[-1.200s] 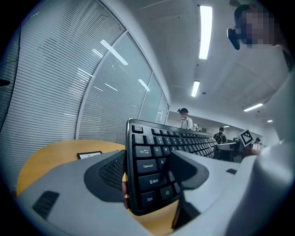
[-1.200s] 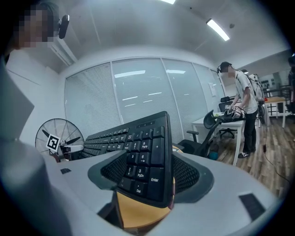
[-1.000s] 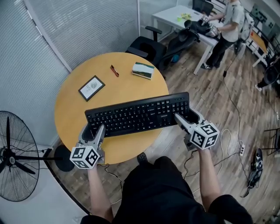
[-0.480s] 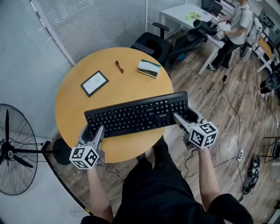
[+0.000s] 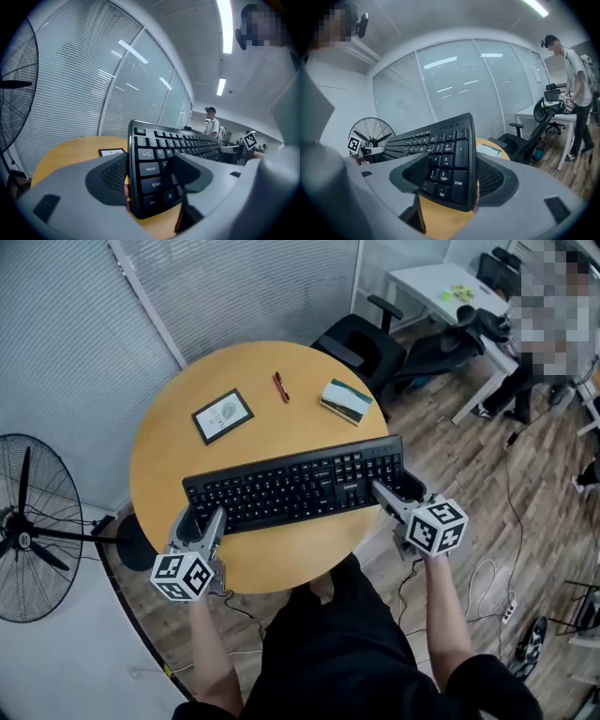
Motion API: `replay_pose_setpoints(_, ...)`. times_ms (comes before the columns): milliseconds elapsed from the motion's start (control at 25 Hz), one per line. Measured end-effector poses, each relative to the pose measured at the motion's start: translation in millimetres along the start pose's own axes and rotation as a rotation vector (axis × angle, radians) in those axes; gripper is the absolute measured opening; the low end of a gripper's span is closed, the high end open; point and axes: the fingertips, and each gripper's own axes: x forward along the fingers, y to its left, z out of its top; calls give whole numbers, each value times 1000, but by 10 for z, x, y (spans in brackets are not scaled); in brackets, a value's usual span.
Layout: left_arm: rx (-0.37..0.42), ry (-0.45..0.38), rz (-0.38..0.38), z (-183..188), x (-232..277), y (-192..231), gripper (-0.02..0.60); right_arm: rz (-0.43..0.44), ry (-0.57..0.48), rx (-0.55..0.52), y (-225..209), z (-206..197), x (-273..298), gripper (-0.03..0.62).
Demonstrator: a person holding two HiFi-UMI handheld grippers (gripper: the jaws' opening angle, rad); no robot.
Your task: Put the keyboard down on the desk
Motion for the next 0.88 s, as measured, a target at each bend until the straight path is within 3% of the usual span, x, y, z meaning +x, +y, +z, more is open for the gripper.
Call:
replay_pose_setpoints(400, -49, -7, 148, 33, 286, -35, 284, 137, 60, -41, -434, 313, 625, 310)
replay_pose_setpoints(880, -101, -17, 316, -196, 366, -116, 284, 285, 141, -75, -724, 294, 1192, 313)
